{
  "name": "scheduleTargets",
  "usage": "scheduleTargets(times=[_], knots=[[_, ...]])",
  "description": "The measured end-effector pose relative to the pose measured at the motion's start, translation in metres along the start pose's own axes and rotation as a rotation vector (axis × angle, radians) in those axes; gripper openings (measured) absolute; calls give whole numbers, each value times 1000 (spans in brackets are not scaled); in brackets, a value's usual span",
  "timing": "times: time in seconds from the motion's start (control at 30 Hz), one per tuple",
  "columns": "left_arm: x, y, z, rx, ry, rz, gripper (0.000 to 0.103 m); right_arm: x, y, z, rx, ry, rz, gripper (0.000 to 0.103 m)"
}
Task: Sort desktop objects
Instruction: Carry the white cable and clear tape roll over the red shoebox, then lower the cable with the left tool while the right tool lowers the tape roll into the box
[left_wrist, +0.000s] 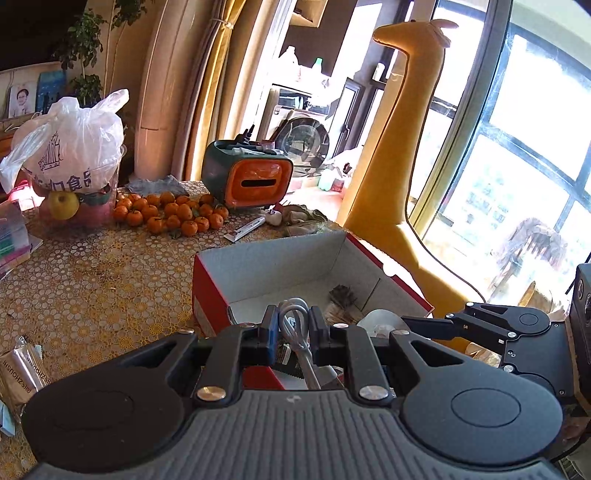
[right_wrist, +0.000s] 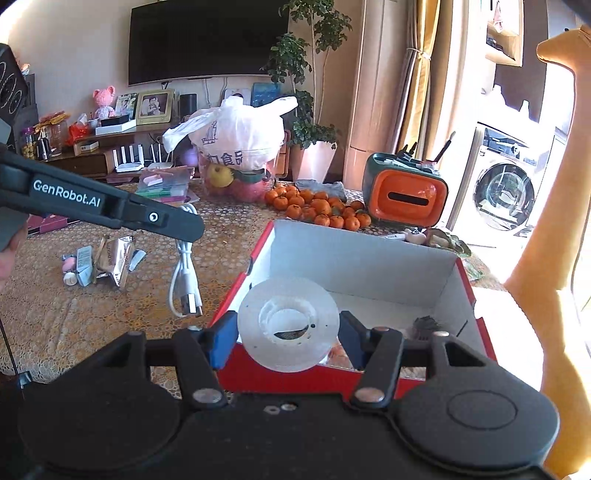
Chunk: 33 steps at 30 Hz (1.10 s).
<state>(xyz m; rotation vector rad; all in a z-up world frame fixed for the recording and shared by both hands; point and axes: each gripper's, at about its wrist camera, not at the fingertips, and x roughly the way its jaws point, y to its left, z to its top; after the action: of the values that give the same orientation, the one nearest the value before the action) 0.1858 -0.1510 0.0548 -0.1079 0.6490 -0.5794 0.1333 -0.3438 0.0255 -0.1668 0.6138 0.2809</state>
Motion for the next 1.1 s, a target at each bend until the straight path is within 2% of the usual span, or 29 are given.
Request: scheduleTargets(times=[0.2, 0.57, 1.1], knots=[[24, -6, 12, 6, 20, 3, 16, 12, -26, 1, 24, 10, -37, 58], [78, -18, 24, 87, 74, 54, 16, 44, -66, -1, 76, 75, -67, 58], [162, -23, 34, 206, 203, 167, 16, 95, -82, -4, 50, 177, -102, 58]])
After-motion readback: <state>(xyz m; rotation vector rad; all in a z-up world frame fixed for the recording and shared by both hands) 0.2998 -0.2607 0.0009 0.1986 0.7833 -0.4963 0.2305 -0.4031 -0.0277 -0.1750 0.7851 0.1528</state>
